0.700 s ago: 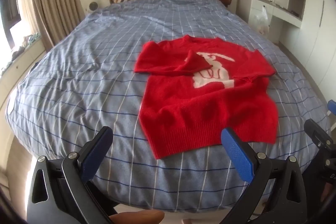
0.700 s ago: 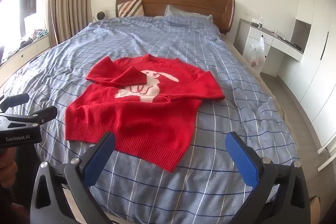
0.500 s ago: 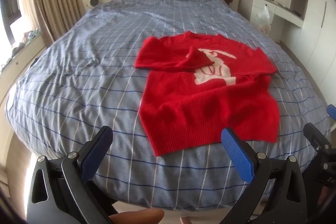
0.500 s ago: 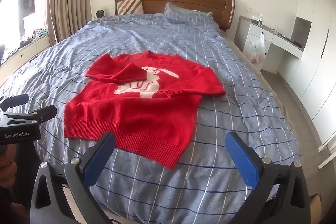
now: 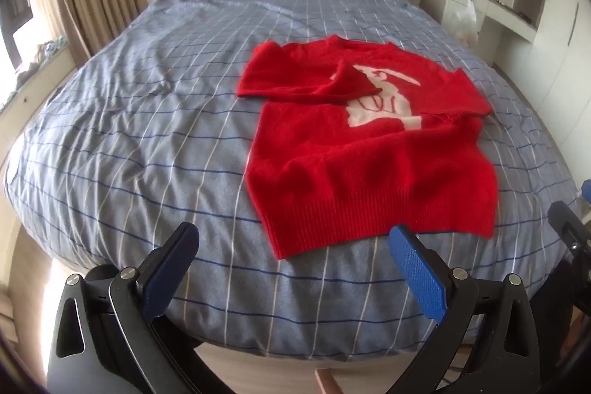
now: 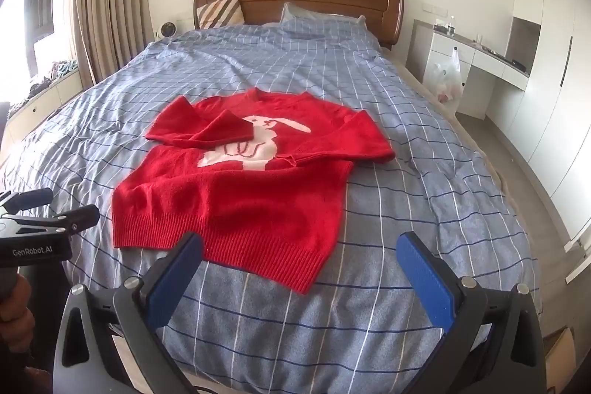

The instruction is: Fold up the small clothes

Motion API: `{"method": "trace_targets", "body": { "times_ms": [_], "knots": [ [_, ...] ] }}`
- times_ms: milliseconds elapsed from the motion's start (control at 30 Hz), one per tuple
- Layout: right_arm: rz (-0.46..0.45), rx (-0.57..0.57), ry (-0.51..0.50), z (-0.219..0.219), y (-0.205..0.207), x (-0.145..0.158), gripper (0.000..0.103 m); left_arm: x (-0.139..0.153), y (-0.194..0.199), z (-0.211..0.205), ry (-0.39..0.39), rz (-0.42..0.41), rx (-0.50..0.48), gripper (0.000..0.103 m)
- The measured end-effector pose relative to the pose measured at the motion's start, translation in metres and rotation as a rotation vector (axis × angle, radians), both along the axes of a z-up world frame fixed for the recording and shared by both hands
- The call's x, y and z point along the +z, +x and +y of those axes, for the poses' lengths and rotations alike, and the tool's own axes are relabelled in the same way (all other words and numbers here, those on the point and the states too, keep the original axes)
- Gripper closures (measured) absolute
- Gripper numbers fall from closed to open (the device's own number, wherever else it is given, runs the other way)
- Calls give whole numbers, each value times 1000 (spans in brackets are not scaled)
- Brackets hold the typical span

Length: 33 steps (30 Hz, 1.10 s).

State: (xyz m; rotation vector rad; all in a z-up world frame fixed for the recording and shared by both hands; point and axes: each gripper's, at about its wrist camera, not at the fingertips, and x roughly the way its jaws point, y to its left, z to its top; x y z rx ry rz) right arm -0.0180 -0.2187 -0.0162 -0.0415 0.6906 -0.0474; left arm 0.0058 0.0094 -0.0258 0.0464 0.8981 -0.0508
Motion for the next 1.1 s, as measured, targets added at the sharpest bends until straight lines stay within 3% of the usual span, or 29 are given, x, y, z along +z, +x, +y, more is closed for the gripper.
{"method": "trace_targets", "body": {
  "times_ms": [467,1100],
  "knots": [
    [45,18,35,-4,-3,-11,0,2,0,-6,20,-8,-34,0],
    [58,43,15,6,-2,-12,0,7,-3,-1,-55,-9,-65,0]
  ]
}}
